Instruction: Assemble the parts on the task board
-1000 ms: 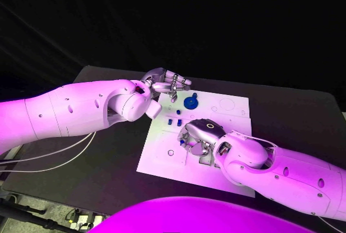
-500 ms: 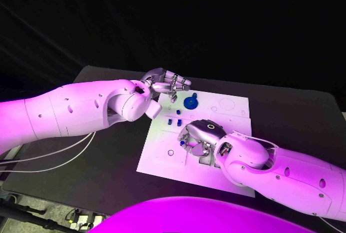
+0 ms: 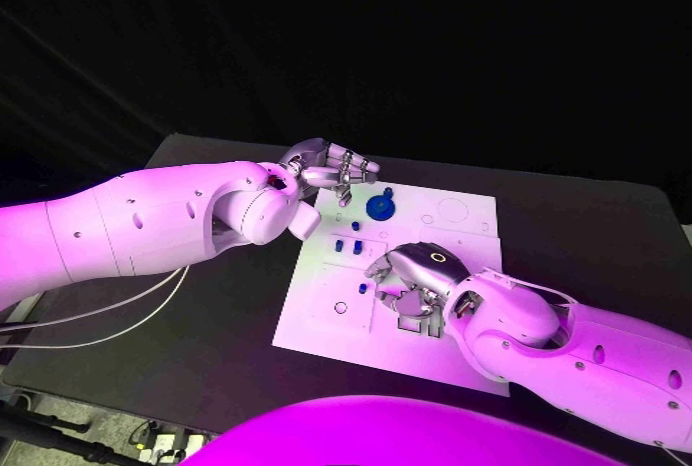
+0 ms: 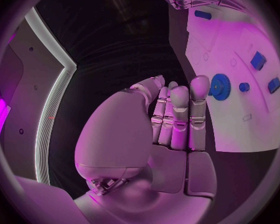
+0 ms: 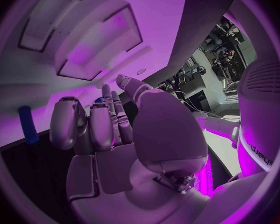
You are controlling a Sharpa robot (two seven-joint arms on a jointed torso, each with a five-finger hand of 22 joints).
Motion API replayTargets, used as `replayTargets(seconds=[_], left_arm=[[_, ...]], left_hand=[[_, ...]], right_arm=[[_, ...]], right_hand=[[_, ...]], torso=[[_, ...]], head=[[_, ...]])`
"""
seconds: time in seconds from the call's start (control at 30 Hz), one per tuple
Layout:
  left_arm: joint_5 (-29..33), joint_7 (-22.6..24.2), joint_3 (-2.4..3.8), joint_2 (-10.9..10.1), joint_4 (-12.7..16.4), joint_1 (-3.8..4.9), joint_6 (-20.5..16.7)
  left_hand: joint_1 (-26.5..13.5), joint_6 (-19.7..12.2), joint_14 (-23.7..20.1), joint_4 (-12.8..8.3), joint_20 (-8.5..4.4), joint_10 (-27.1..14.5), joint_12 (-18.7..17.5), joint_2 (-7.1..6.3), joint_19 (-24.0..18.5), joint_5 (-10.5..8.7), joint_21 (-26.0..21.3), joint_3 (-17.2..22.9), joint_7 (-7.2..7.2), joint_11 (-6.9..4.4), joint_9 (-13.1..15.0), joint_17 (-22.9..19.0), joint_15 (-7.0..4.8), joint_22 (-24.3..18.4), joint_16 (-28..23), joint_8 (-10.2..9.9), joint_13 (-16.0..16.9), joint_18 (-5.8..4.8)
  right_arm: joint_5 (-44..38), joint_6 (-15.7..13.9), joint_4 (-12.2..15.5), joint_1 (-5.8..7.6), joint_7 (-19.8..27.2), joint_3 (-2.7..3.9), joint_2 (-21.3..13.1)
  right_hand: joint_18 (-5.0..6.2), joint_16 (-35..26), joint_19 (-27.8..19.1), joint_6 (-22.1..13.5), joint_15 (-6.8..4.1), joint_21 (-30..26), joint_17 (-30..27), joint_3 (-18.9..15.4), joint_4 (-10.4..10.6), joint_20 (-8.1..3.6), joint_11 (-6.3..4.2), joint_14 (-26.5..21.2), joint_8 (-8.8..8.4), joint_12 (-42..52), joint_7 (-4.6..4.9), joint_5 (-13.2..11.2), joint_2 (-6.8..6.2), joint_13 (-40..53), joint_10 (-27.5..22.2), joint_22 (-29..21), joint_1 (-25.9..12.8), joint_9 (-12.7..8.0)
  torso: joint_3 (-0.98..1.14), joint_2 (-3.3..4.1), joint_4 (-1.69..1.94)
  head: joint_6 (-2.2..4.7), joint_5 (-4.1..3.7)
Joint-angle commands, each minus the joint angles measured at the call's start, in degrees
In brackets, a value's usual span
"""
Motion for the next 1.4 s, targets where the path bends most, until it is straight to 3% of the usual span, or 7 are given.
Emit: replayTargets(seconds=[0.03,0.13,0.27,0.37,0.5,0.87,1.4], left_arm=[[-0.15,0.12,0.03,-0.05,0.1,0.05,0.92],[-0.15,0.13,0.03,-0.2,0.12,0.05,1.03],[-0.14,0.28,0.03,-0.34,0.1,0.05,1.29],[-0.1,0.59,0.02,-0.38,0.01,0.04,1.92],[-0.08,0.87,-0.07,-0.4,-0.05,0.04,2.87],[0.23,1.54,-0.18,-0.49,0.07,0.04,3.49],[0.3,1.44,-0.19,-0.64,0.18,0.04,3.43]], left_hand=[[-0.32,-0.42,-0.51,-0.13,0.22,-0.41,0.06,0.09,-0.03,0.04,-0.23,-0.33,-0.18,-0.17,-0.05,-0.03,0.06,-0.07,-0.05,-0.16,0.1,0.92],[-0.33,-0.42,-0.51,-0.13,0.22,-0.42,0.07,0.1,-0.03,0.04,-0.23,-0.34,-0.18,-0.17,-0.05,-0.02,0.06,-0.07,-0.04,-0.15,0.1,0.92],[-0.4,-0.44,-0.5,-0.1,0.24,-0.46,0.12,0.12,-0.02,0.04,-0.22,-0.37,-0.17,-0.16,-0.06,0.03,0.07,-0.05,-0.01,-0.14,0.12,0.92],[-0.4,-0.44,-0.48,-0.1,0.24,-0.47,0.13,0.13,0.02,0.04,-0.17,-0.37,-0.18,-0.16,-0.06,0.08,0.08,0.03,0.02,-0.13,0.12,0.9],[-0.42,-0.43,-0.5,-0.08,0.25,-0.47,0.15,0.17,0.03,0.04,-0.16,-0.37,-0.18,-0.16,-0.06,0.02,0.08,0.04,0.0,-0.12,0.13,0.9],[-0.74,-0.48,-0.49,0.1,0.31,-0.62,0.33,0.34,0.07,0.03,-0.16,-0.52,-0.17,-0.15,-0.07,0.01,0.11,0.07,0.03,-0.03,0.19,0.89],[-0.81,-0.5,-0.43,0.15,0.33,-0.66,0.39,0.39,0.1,0.03,-0.13,-0.57,-0.18,-0.14,-0.07,0.15,0.12,0.12,0.12,-0.01,0.21,0.89]], right_arm=[[-0.89,-1.71,2.06,0.44,-0.87,0.3,-2.12],[0.3,-1.02,4.59,1.58,-1.01,0.71,-5.29],[4.02,1.41,6.84,4.41,-1.02,1.03,-9.3],[5.9,3.59,7.31,6.52,-1.17,1.15,-12.02],[7.33,5.67,6.4,7.86,-0.84,1.2,-13.73],[3.96,8.65,3.4,8.16,-0.21,1.15,-12.95],[3.06,9.62,0.75,7.19,-0.02,0.95,-10.0]], right_hand=[[0.32,-0.06,-0.25,0.17,0.17,-0.11,-0.02,-0.58,0.01,-0.08,-0.07,1.53,-0.01,0.44,-0.32,-0.11,-0.38,0.12,-0.52,6.01,-0.16,0.07],[0.3,0.05,-0.16,0.59,0.13,-0.01,0.07,-0.74,0.09,-0.11,-0.13,1.57,0.16,0.74,-0.31,0.01,-0.29,0.16,-0.49,6.07,-0.23,0.16],[0.3,0.14,-0.14,0.67,0.12,0.01,0.19,-0.76,0.13,-0.12,-0.13,1.6,0.18,0.81,-0.28,0.06,-0.22,0.17,-0.52,6.08,-0.24,0.18],[0.32,0.12,-0.17,0.69,0.13,-0.14,0.1,-1.11,0.21,-0.13,-0.12,1.59,0.13,0.92,-0.34,0.17,-0.43,0.13,-0.72,6.02,-0.47,0.17],[0.32,0.28,-0.14,1.03,0.11,-0.17,0.27,-1.37,0.25,-0.15,-0.14,1.63,0.24,1.18,-0.21,0.39,-0.41,0.12,-0.8,6.02,-0.48,0.24],[0.33,0.4,-0.09,2.21,0.03,-0.26,0.32,-1.64,0.05,-0.21,-0.26,1.64,0.68,1.75,-0.65,0.62,-0.24,0.1,-0.82,6.03,0.0,0.45],[0.26,0.56,0.17,2.97,-0.22,0.04,0.4,-1.29,0.15,-0.39,-0.61,1.67,0.77,2.81,-0.75,0.52,0.73,0.16,0.28,6.23,0.42,0.52]], torso=[[-0.05,-0.07,0.0],[-0.04,-0.08,-0.14],[-0.08,-0.21,-0.2],[-0.23,-0.44,-0.26],[-0.28,-0.57,-0.3],[-0.3,-0.48,-0.16],[-0.3,-0.53,-0.29]], head=[[0.26,-0.23],[0.67,-0.49],[1.15,-1.26],[1.48,-1.88],[1.75,-2.18],[1.79,-2.52],[1.52,-2.37]])
